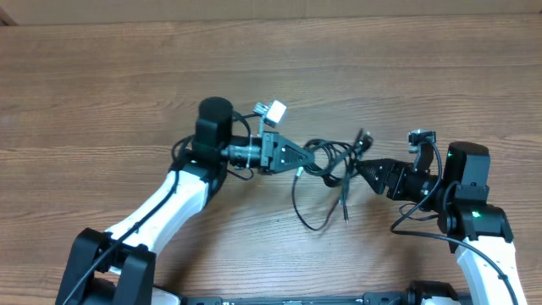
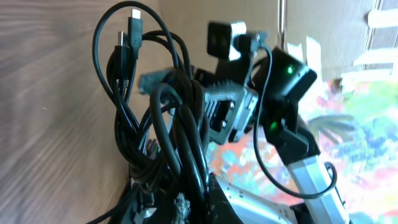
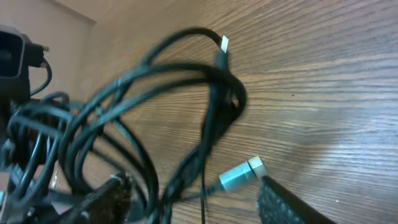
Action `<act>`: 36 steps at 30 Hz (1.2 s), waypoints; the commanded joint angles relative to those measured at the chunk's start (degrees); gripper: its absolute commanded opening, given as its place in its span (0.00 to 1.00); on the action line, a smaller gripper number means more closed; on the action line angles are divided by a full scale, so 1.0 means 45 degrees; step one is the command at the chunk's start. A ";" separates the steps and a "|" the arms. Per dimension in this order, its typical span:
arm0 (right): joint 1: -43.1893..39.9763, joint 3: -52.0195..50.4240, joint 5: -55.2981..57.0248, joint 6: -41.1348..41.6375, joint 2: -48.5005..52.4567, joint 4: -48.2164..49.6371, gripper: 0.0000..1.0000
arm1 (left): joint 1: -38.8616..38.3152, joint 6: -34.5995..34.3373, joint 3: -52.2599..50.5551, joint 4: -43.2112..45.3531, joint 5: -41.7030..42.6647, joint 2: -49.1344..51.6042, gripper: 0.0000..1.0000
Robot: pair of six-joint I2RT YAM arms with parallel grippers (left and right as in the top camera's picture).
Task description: Untangle cables
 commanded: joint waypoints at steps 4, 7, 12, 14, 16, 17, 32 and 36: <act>-0.0015 0.0257 0.0826 0.0656 -0.0029 -0.0180 0.65 | -0.0967 -0.1355 0.0243 0.2312 0.0442 -0.0257 0.04; -0.0015 0.0257 0.1088 0.1161 -0.0029 -0.0175 0.62 | -0.1205 -0.1651 0.0243 0.2982 0.0670 -0.0257 0.04; -0.0015 0.0257 0.0831 0.1433 -0.0029 -0.0151 0.63 | -0.1287 -0.1491 0.0243 0.2948 0.0617 -0.0257 0.04; -0.0015 0.0257 0.0801 0.1336 -0.0029 -0.0180 0.66 | -0.1093 -0.1496 0.0243 0.2943 0.0112 -0.0257 0.04; -0.0015 0.0257 -0.0257 -0.0039 -0.0034 -0.0185 0.71 | -0.0699 -0.0889 0.0243 0.2735 -0.0806 -0.0257 0.04; -0.0015 0.0257 -0.0408 -0.0335 -0.0034 -0.0189 0.73 | -0.0529 -0.0729 0.0238 0.2603 -0.1020 -0.0253 0.04; -0.0015 0.0257 0.0627 0.2773 -0.0029 0.0481 0.78 | -0.1073 0.0602 0.0238 0.1739 0.0248 -0.0253 0.04; -0.0015 0.0257 0.0869 0.2778 -0.0029 0.0403 0.78 | -0.1637 0.0355 0.0238 0.2584 0.0350 -0.0257 0.04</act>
